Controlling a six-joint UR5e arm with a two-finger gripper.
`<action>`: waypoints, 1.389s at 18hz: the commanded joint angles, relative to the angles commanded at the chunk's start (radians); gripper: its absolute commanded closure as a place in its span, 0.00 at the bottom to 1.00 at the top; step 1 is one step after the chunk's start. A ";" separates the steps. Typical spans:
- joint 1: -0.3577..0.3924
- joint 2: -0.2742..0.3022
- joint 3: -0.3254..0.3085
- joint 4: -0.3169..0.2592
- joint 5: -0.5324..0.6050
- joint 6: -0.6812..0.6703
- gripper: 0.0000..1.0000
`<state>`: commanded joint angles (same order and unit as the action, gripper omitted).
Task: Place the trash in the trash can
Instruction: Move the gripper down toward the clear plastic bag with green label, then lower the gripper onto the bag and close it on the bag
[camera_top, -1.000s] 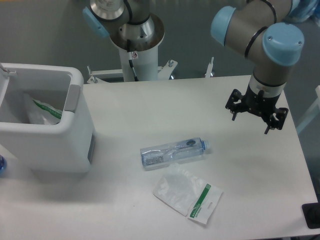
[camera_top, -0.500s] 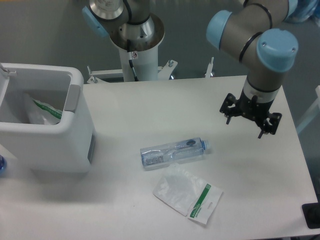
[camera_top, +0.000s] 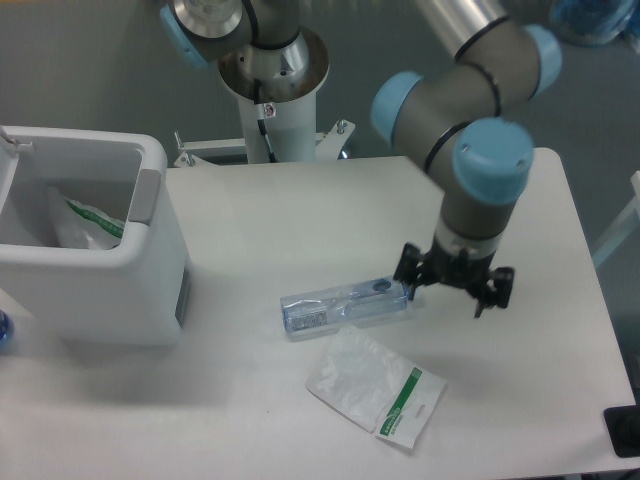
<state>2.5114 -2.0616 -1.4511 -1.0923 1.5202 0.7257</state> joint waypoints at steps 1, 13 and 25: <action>-0.012 -0.006 -0.002 0.002 0.002 -0.002 0.00; -0.059 -0.182 0.116 0.075 0.005 0.106 0.00; -0.014 -0.357 0.388 -0.152 -0.140 0.179 0.00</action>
<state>2.4973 -2.4189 -1.0633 -1.2440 1.3806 0.9050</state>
